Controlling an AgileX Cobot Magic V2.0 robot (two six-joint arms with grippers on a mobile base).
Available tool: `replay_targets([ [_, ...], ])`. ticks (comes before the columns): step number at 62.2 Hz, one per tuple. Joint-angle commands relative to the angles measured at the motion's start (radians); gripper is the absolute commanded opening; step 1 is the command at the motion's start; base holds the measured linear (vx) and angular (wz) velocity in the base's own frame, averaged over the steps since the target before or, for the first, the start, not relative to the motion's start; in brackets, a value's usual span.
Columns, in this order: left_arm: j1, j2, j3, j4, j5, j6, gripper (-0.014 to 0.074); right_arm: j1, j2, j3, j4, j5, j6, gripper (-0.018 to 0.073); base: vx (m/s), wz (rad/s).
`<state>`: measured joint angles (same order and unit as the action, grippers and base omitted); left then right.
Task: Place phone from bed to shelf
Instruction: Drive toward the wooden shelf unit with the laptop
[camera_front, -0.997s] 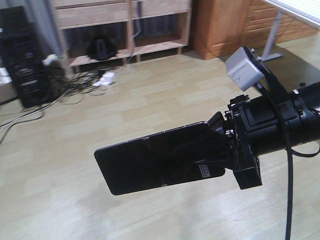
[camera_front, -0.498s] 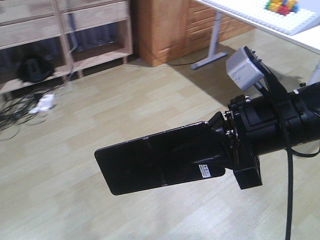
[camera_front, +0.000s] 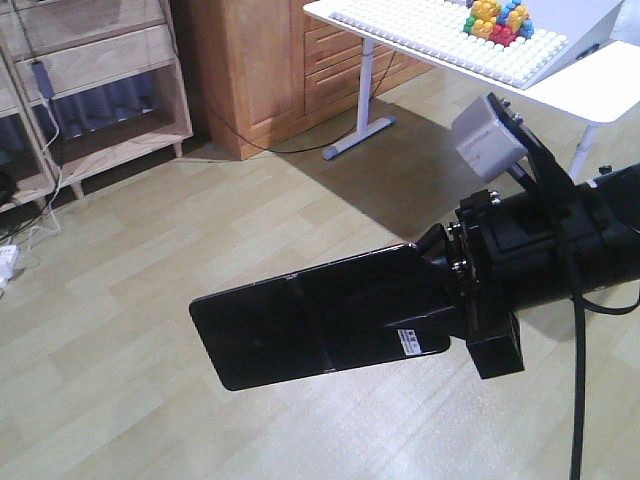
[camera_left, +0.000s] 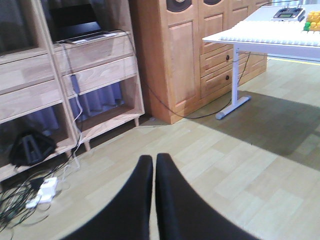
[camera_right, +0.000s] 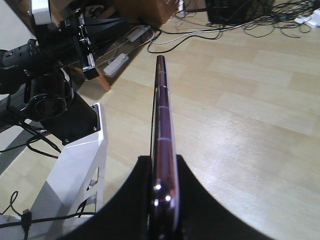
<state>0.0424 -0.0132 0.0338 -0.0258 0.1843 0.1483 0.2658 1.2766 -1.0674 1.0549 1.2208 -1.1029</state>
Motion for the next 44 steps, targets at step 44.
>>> replay_targets([
  [44,-0.004,-0.013,-0.021,-0.009,-0.072,-0.006,0.0001,0.0,-0.029,-0.028,0.082,0.066,-0.006,-0.0002,0.43,-0.11],
])
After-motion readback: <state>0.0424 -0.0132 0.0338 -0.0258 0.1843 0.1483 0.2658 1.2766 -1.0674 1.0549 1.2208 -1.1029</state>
